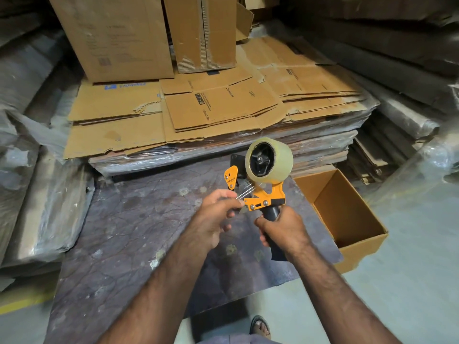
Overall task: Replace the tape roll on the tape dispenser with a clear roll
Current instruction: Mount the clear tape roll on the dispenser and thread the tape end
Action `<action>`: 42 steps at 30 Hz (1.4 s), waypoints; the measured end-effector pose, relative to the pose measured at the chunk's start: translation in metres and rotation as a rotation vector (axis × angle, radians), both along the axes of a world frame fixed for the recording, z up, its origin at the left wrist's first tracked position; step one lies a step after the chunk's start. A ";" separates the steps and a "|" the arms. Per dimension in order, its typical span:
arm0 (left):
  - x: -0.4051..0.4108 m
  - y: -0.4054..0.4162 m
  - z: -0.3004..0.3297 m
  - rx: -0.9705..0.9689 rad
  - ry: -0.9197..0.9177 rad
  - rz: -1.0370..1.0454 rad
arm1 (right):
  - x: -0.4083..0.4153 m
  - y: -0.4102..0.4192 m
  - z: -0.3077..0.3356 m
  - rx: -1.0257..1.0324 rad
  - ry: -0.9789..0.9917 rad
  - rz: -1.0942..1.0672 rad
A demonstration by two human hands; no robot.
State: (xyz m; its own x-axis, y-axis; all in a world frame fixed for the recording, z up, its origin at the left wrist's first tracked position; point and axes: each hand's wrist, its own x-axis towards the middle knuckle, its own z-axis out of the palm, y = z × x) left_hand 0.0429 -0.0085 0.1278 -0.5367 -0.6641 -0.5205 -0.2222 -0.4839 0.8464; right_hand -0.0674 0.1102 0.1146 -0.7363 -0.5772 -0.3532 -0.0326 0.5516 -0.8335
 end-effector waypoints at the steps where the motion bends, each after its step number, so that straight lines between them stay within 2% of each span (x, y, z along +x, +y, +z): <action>1: 0.000 0.001 0.000 0.010 -0.025 -0.017 | 0.000 -0.001 0.001 -0.004 0.002 -0.004; 3: 0.002 0.002 -0.001 0.026 -0.073 -0.012 | 0.001 -0.002 0.003 -0.019 -0.003 -0.005; 5: 0.003 0.001 -0.003 -0.046 -0.105 0.004 | 0.004 -0.002 0.005 -0.027 -0.029 0.005; 8: 0.003 -0.001 -0.003 -0.412 -0.134 0.023 | 0.009 -0.002 0.007 -0.030 -0.043 0.018; 11: 0.006 -0.007 0.001 -0.707 -0.268 -0.030 | 0.011 -0.005 0.011 -0.052 -0.070 0.024; 14: 0.011 -0.015 -0.003 -0.700 -0.300 0.016 | 0.015 -0.006 0.016 -0.067 -0.078 0.049; 18: 0.018 -0.028 -0.010 -0.421 -0.139 0.156 | 0.019 -0.009 0.014 -0.061 -0.058 0.080; 20: 0.024 -0.027 -0.011 -0.445 -0.084 0.180 | 0.022 -0.011 0.013 -0.073 -0.109 0.079; 21: 0.028 -0.025 -0.012 -0.581 -0.103 0.165 | 0.023 -0.012 0.012 -0.082 -0.149 0.077; 25: 0.043 -0.018 -0.017 -1.293 -0.365 0.068 | 0.025 -0.015 0.017 -0.128 -0.341 0.092; 29: 0.055 -0.046 -0.024 -1.829 -0.493 -0.076 | 0.023 -0.017 0.027 -0.144 -0.494 0.110; 33: 0.055 -0.072 -0.014 -2.056 -0.477 -0.253 | 0.028 -0.017 0.030 -0.142 -0.556 0.122; 36: 0.058 -0.078 -0.003 -2.189 -0.387 -0.345 | 0.029 -0.018 0.033 -0.143 -0.561 0.122; 42: 0.055 -0.082 0.008 -2.309 -0.252 -0.423 | 0.030 -0.014 0.040 -0.133 -0.562 0.102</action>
